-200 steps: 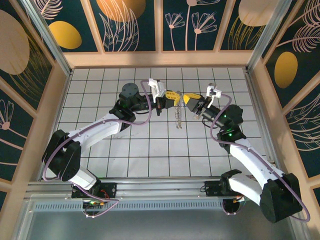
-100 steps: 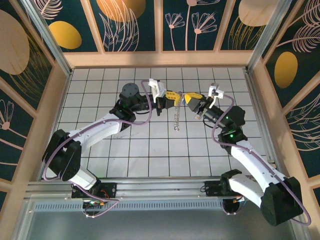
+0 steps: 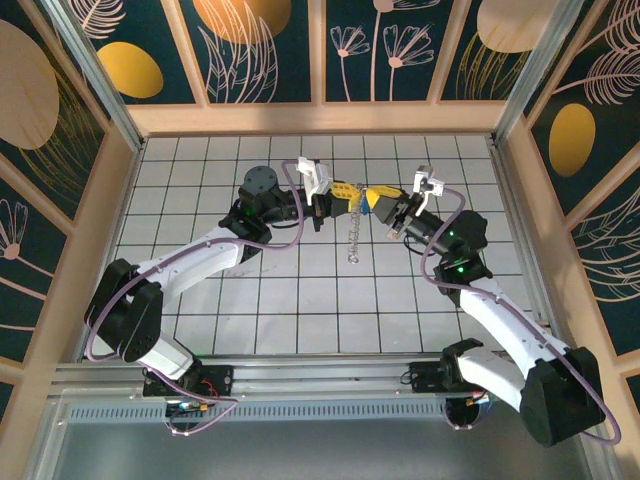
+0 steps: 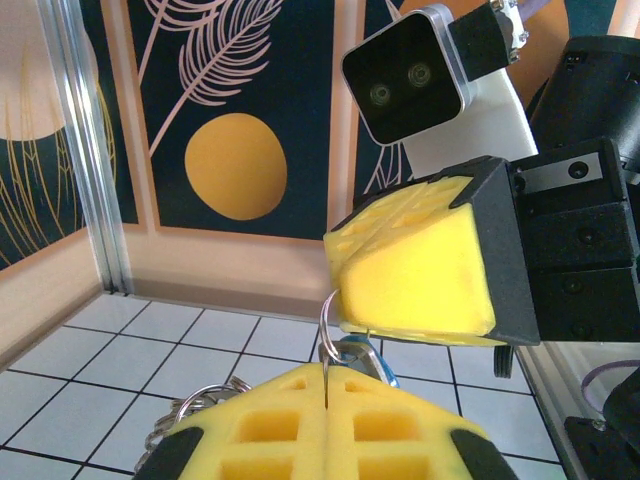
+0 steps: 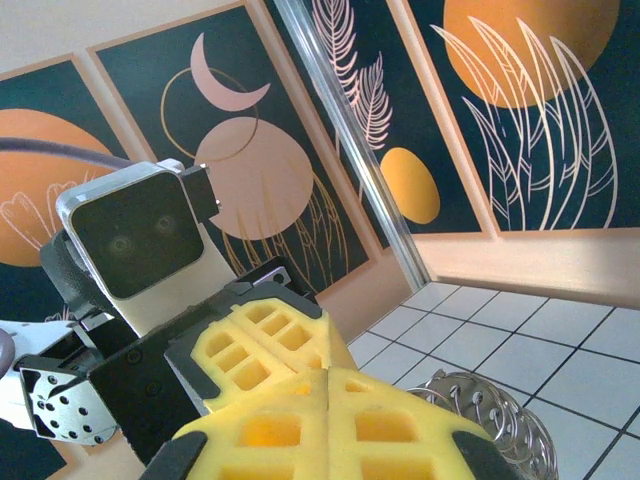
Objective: Put the keys on the keyring
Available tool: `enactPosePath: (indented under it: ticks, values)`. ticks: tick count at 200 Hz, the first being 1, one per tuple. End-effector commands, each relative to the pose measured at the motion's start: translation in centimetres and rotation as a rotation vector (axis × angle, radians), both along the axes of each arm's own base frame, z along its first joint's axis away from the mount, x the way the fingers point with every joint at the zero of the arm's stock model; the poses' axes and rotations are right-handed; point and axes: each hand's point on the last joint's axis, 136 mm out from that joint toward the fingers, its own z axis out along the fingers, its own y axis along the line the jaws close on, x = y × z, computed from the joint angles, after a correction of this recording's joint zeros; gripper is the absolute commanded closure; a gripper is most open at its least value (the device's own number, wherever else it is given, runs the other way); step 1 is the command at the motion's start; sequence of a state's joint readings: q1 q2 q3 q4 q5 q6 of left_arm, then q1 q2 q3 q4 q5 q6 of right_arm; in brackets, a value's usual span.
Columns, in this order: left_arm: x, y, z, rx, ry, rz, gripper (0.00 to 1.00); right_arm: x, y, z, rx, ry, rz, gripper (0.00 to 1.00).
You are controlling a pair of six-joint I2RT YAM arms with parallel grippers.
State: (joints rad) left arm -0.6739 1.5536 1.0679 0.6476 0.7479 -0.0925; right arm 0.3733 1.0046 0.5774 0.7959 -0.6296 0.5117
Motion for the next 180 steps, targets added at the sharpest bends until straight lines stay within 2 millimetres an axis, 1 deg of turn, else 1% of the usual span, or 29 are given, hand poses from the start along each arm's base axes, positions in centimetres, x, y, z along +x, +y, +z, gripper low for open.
enactPosePath:
  ticks: [1,52,111,180]
  values:
    - [-0.2,-0.1,1.3,-0.042,-0.036,-0.008,1.00,-0.5,0.1,2.4,0.038,-0.077,0.013,1.00]
    - [-0.4,0.0,1.3,-0.048,-0.037,-0.017,1.00,0.2,0.0,2.2,0.033,-0.073,-0.014,1.00]
    - [-0.7,0.3,1.8,-0.063,-0.048,-0.012,1.00,1.2,-0.6,0.8,0.016,-0.038,-0.053,1.00]
    - [-0.8,0.5,2.2,-0.074,-0.061,0.001,1.00,1.1,-1.0,-0.2,0.014,-0.010,-0.064,1.00]
